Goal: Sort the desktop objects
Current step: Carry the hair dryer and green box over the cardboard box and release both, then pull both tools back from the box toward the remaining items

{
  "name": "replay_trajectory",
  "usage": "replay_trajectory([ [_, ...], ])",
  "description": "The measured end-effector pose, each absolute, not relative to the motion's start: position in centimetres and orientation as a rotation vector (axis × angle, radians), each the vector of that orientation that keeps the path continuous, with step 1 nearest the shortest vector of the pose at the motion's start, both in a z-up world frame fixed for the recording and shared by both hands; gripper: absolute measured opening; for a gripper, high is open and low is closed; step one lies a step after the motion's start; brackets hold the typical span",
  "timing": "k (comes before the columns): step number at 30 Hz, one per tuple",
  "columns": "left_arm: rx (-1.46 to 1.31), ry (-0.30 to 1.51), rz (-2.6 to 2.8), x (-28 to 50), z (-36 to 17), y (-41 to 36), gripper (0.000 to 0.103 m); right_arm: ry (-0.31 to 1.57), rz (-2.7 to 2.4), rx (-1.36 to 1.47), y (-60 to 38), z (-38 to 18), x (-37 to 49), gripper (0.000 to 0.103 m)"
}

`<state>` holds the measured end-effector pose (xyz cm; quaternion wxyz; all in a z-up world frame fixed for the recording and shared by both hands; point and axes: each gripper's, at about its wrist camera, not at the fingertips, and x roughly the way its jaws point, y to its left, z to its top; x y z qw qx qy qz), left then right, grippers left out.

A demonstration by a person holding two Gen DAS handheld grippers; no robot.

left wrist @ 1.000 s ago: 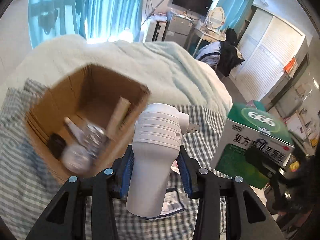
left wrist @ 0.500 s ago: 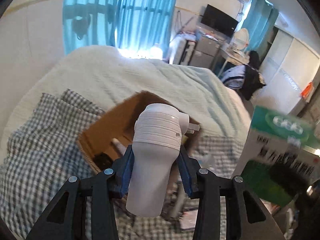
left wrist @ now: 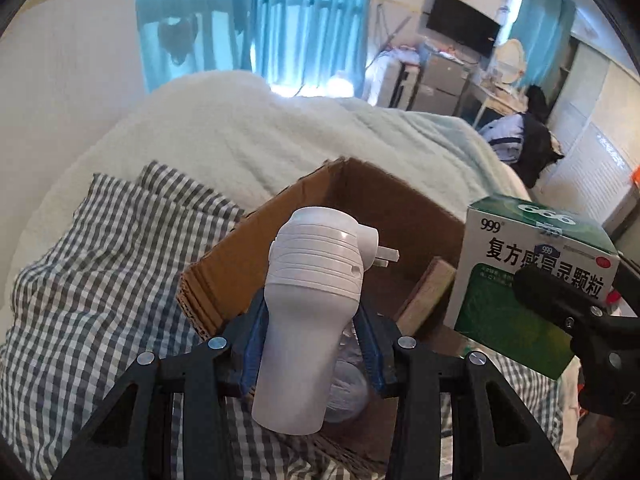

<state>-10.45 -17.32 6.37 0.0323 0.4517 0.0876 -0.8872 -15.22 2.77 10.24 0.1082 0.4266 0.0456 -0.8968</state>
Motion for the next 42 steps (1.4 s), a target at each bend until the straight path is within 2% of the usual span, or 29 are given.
replay_trajectory([
  [2,1.396,0.32,-2.709,-10.9,5.8,-18.1,0.044,0.073,-2.638,1.253,3.0,9.7,-16.1,0.086],
  [3,1.391,0.326,-2.695,-11.0,5.6,-18.3,0.048,0.049,-2.642,1.251,3.2,9.6,-16.3,0.087],
  [5,1.381,0.307,-2.689,-11.2,5.6,-18.4,0.063,-0.041,-2.646,1.222,3.7,9.6,-16.8,0.089],
  [6,1.368,0.295,-2.69,-11.0,5.8,-18.5,0.075,-0.078,-2.629,1.215,3.8,9.6,-17.1,0.09],
  [7,1.351,0.291,-2.696,-11.0,5.9,-18.5,0.083,-0.099,-2.634,1.206,3.8,9.8,-17.1,0.091],
  [8,1.334,0.294,-2.703,-10.8,6.1,-18.5,0.084,-0.098,-2.662,1.199,4.0,10.0,-17.2,0.094],
  [21,1.269,0.23,-2.831,-7.6,10.8,-14.4,0.085,-0.037,-2.796,1.141,10.4,13.5,-10.6,0.095],
  [28,1.179,0.154,-2.908,-4.0,13.6,-11.2,0.095,0.089,-2.868,1.099,13.0,15.9,-5.2,0.095],
  [35,1.22,0.025,-2.928,-1.9,13.4,-8.6,0.095,0.241,-2.818,1.136,12.9,14.1,-1.2,0.095],
  [42,1.256,-0.035,-2.945,-1.6,11.9,-7.0,0.095,0.294,-2.788,1.141,13.6,12.9,-0.4,0.095],
])
